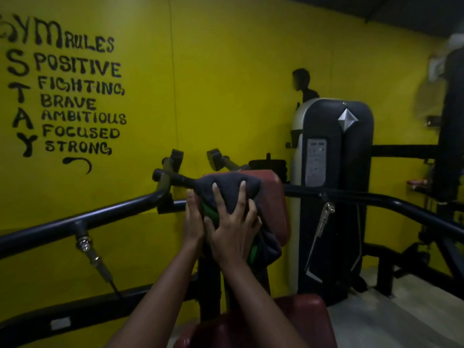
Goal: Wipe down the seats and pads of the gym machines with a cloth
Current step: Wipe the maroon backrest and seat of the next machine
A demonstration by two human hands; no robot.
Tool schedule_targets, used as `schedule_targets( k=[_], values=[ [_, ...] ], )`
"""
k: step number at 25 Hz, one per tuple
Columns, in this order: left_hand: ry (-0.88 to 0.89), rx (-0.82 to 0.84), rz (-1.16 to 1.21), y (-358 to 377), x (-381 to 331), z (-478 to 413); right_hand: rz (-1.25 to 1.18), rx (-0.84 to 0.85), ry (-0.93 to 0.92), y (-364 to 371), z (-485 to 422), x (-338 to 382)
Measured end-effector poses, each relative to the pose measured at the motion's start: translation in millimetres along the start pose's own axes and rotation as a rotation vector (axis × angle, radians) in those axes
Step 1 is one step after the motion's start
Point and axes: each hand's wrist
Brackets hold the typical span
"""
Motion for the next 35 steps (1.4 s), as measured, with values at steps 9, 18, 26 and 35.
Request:
schedule_targets(
  k=[9,18,26,35],
  values=[
    [0.104,-0.156,-0.229,7.8,8.8,-3.6,0.06,-0.159,0.127,9.9,-43.0,-29.6],
    [0.143,-0.169,-0.298,5.8,16.7,-6.5,0.092,0.004,-0.252,16.1,-78.5,7.5],
    [0.172,-0.17,-0.297,8.0,11.1,-3.8,0.187,0.186,-0.158,-6.0,-130.1,-38.0],
    [0.171,-0.162,-0.351,10.0,10.5,-1.6,-0.398,0.262,0.363,-14.4,-109.9,-102.5]
  ],
)
Point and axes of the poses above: each hand's wrist, its own z-axis away from the middle knuckle, its own y-axis out of the palm, x = y × z, and after that the axes turned 5 degrees about y, right-handed
